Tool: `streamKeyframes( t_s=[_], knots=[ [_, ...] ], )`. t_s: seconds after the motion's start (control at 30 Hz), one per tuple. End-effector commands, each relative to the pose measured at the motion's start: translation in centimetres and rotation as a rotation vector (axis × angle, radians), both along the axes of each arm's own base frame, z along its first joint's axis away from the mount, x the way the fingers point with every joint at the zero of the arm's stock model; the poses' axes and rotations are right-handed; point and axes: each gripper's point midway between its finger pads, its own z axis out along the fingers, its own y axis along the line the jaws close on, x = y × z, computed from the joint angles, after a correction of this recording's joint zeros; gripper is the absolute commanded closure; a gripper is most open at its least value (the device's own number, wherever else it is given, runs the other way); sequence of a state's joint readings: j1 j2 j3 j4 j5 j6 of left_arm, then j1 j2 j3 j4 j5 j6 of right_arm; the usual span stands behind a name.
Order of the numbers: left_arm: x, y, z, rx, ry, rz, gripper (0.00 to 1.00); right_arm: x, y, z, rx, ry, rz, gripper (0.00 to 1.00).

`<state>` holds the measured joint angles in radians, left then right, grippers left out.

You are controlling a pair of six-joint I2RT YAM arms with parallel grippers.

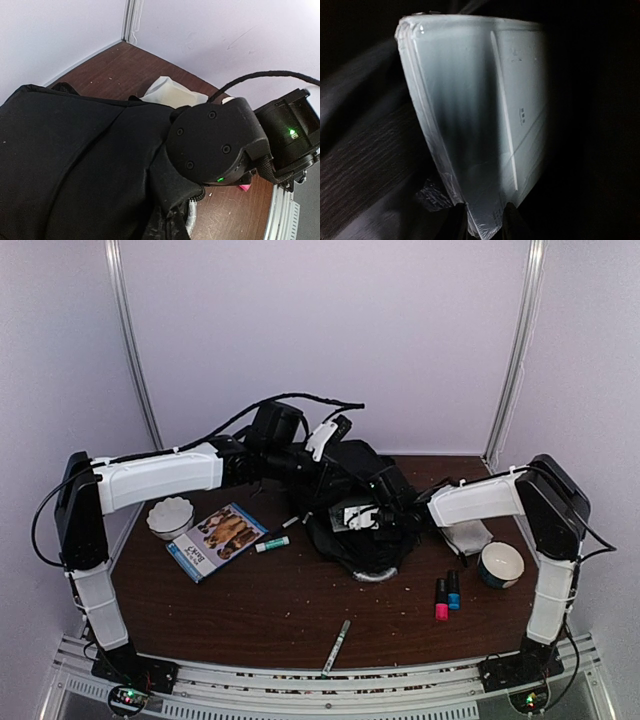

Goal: Pack the student bag
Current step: Move the book to the largest pocket of the bag.

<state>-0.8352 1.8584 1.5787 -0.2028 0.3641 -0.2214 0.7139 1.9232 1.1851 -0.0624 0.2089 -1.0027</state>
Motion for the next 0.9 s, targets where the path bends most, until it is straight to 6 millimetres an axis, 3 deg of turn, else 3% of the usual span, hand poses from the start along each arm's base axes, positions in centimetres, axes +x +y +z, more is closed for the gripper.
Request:
streamKeyframes(
  t_s=[0.0, 0.23, 0.43, 0.57, 0.7, 0.87],
  knots=[
    [-1.1, -1.7, 5.6, -0.142, -0.101, -0.096, 1.00, 3.4, 1.6, 2.9, 0.073, -0.160, -0.032, 0.75],
    [-1.3, -1.7, 5.3, -0.140, -0.082, -0.097, 1.00, 5.5, 1.3, 2.4, 0.081, -0.214, -0.087, 0.74],
    [-1.3, -1.7, 4.8, -0.132, -0.070, -0.093, 1.00, 4.9, 1.1, 2.1, 0.106, -0.190, -0.102, 0.74],
    [-1.1, -1.6, 4.3, -0.126, -0.063, -0.078, 1.00, 3.1, 0.9, 2.1, 0.095, -0.156, -0.080, 0.72],
    [-0.8, -1.6, 3.5, -0.110, -0.055, -0.070, 1.00, 0.4, -0.4, 2.2, 0.114, -0.088, -0.088, 0.68],
    [-0.6, -1.6, 2.4, -0.088, -0.040, -0.058, 1.00, -5.1, -2.3, 0.3, 0.094, 0.097, -0.032, 0.62]
  ],
)
